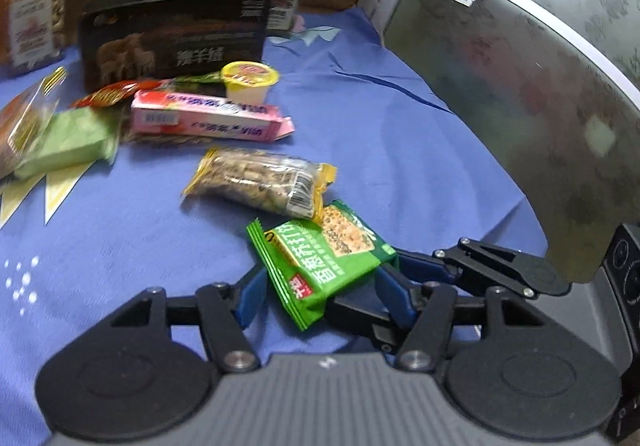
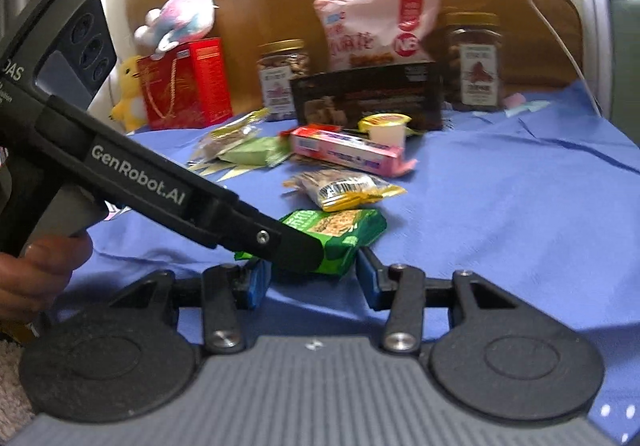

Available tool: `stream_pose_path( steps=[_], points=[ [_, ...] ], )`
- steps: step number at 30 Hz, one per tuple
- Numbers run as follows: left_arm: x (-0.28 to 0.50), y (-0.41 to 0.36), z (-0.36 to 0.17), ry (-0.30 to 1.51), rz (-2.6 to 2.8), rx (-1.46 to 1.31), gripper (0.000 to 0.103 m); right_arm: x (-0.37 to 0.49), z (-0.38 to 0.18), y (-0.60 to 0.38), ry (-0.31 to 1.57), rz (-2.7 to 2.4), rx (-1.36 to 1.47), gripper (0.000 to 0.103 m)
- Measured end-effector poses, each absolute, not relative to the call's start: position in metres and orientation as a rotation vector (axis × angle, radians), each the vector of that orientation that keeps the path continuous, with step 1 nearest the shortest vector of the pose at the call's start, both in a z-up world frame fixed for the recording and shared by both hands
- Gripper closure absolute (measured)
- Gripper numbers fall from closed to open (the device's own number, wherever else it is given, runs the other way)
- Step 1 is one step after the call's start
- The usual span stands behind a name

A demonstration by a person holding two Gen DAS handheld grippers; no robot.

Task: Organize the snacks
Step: 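Grasp the green snack pack with the left gripper and lift it, then carry the green pack over the open metal tin and release it inside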

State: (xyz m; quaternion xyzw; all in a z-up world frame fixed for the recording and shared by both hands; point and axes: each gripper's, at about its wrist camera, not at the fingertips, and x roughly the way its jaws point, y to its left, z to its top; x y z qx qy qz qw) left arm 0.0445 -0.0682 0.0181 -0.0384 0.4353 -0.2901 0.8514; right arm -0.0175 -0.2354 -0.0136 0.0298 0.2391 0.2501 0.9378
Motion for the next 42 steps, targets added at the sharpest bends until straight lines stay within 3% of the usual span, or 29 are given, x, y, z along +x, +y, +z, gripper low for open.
stream_pose_path(
  steps=[20,31,42],
  points=[
    [0.015,0.042,0.057,0.82,-0.331,-0.202,0.042,0.012,-0.01,-0.143,0.499,0.862,0.047,0.053],
    [0.141,-0.01,0.123,0.657,-0.395,-0.082,0.037,0.106,0.048,-0.172,0.318,0.699,0.062,0.053],
    [0.28,-0.031,0.092,0.725,-0.384,-0.161,0.037,0.225,0.044,-0.182,0.315,0.528,0.06,0.05]
  ],
)
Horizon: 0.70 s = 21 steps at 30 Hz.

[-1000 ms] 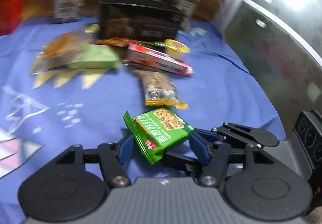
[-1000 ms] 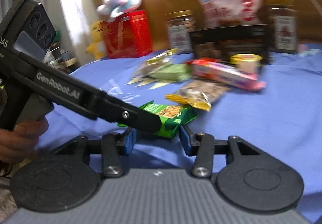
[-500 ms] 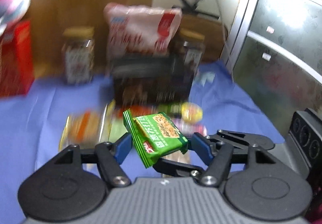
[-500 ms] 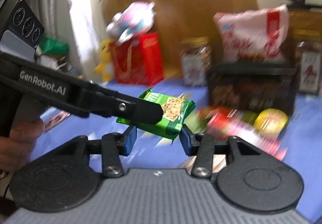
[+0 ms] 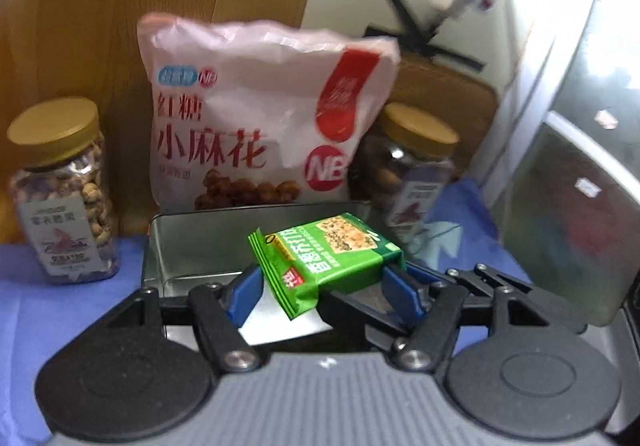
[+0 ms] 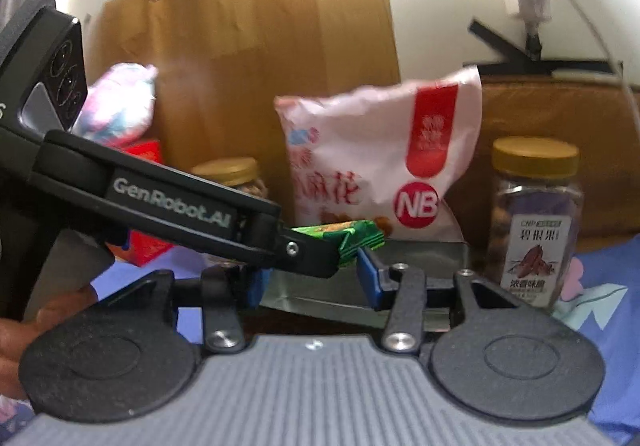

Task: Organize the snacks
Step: 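Carry the green pack over the open metal tin and release it inside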

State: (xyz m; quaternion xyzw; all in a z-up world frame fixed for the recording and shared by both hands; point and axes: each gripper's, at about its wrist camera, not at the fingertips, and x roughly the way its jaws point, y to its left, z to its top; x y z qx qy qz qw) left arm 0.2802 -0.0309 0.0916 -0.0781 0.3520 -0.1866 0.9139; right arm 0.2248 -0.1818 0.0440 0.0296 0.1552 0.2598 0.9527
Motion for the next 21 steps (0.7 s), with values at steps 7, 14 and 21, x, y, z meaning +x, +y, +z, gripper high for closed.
stream_pose_path(
  steps=[7,14,21],
  points=[
    [0.276,-0.03,0.085,0.706,-0.375,-0.15,0.036,0.229,0.027,-0.204,0.364,0.5,0.112,0.039],
    [0.212,-0.021,0.096,0.632,-0.467,-0.186,0.036,0.173,0.013,-0.251,0.315,0.374,0.26,0.028],
    [0.17,-0.025,0.071,0.699,-0.496,-0.212,0.036,0.121,-0.016,-0.259,0.378,0.392,0.317,0.029]
  ],
)
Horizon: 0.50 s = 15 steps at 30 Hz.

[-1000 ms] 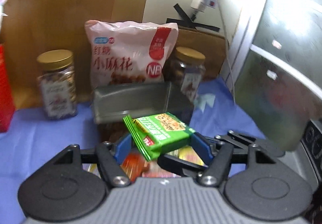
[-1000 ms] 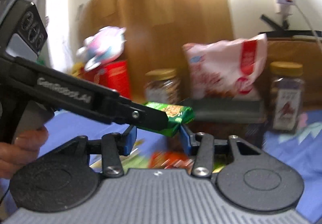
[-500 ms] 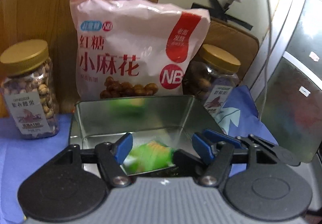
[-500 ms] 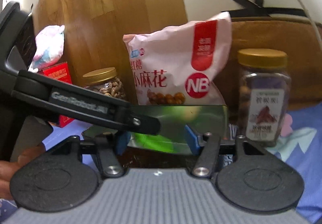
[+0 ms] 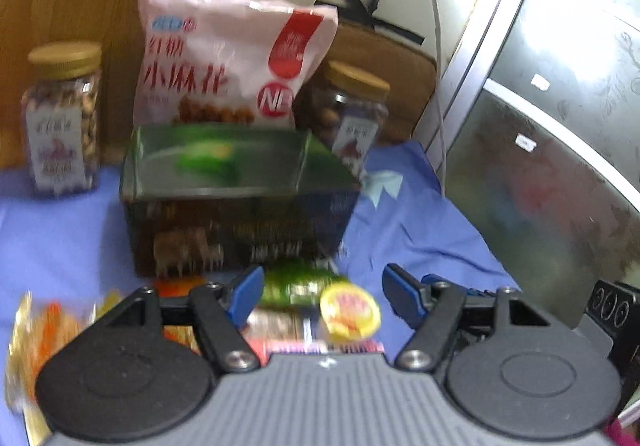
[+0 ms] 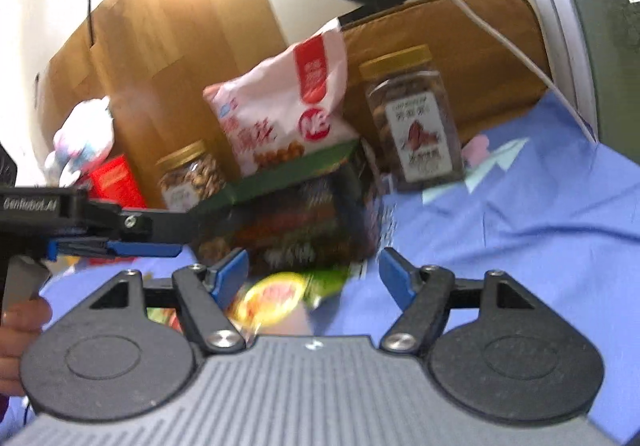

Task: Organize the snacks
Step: 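Carry the green pack over the open metal tin and release it inside, then grasp the pink-white VIVA wafer box with the left gripper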

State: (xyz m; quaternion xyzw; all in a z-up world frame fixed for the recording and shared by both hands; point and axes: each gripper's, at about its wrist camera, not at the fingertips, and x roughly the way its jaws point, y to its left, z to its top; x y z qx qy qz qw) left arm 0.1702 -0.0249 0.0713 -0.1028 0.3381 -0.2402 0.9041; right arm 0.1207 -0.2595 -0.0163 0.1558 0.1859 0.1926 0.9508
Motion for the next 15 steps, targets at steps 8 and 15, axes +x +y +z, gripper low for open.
stream_pose_path(
  steps=[8,15],
  points=[
    [0.141,0.009,0.046,0.771,-0.454,-0.315,0.036,0.089,-0.014,-0.231,0.419,0.504,0.169,0.052],
    [0.145,0.013,0.041,0.788,-0.416,-0.324,0.037,0.099,-0.025,-0.232,0.498,0.451,0.186,0.056]
  ],
)
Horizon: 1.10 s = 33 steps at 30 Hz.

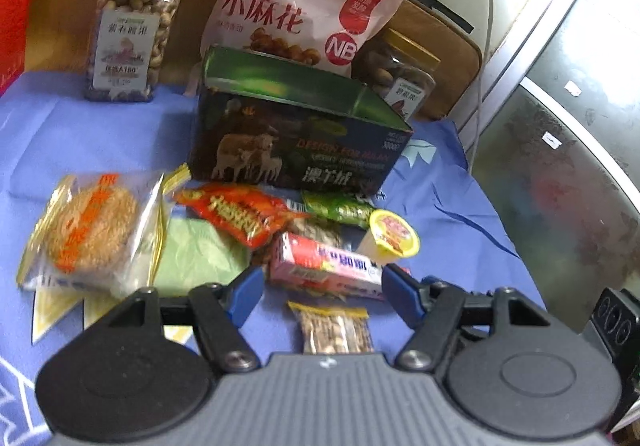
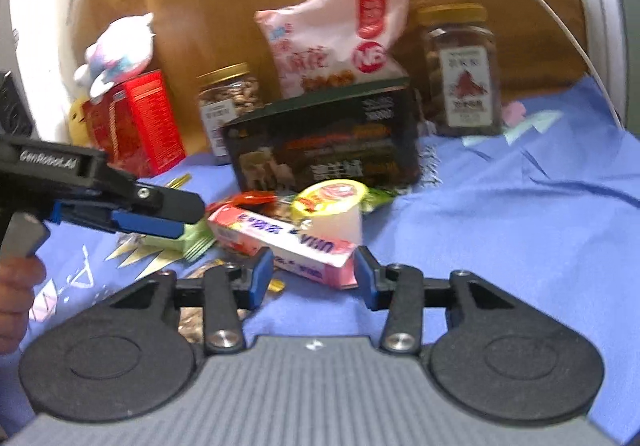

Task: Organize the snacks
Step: 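Grasp the pink-white VIVA wafer box with the left gripper, then lower the wafer box into the metal tin and open the left gripper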

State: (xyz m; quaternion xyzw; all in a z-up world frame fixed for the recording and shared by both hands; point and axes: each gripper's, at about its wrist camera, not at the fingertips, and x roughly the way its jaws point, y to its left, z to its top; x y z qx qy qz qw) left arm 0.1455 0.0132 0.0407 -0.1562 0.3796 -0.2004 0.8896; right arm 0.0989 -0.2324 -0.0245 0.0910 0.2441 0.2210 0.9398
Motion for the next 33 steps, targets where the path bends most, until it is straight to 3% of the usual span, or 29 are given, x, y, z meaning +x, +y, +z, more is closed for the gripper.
stream_pose_path(
  steps=[5,8,12,24,33],
  points=[
    [0.161,-0.004,0.037,0.786,-0.392,-0.24,0.036,0.105,-0.03,-0.236,0.535,0.462,0.225,0.057],
    [0.166,-0.017,0.033,0.789,-0.399,-0.196,0.039,0.11,-0.033,-0.236,0.57,0.491,0.238,0.068],
    [0.156,-0.029,0.035,0.775,-0.383,-0.135,0.039,0.109,-0.033,-0.237,0.568,0.487,0.246,0.069],
    [0.109,-0.007,0.083,0.629,-0.335,-0.147,0.039,0.081,-0.006,-0.216,0.405,0.562,0.157,0.07],
    [0.172,-0.023,0.124,0.54,-0.319,-0.097,0.038,0.139,0.041,-0.21,0.197,0.498,0.037,0.07]
  ],
)
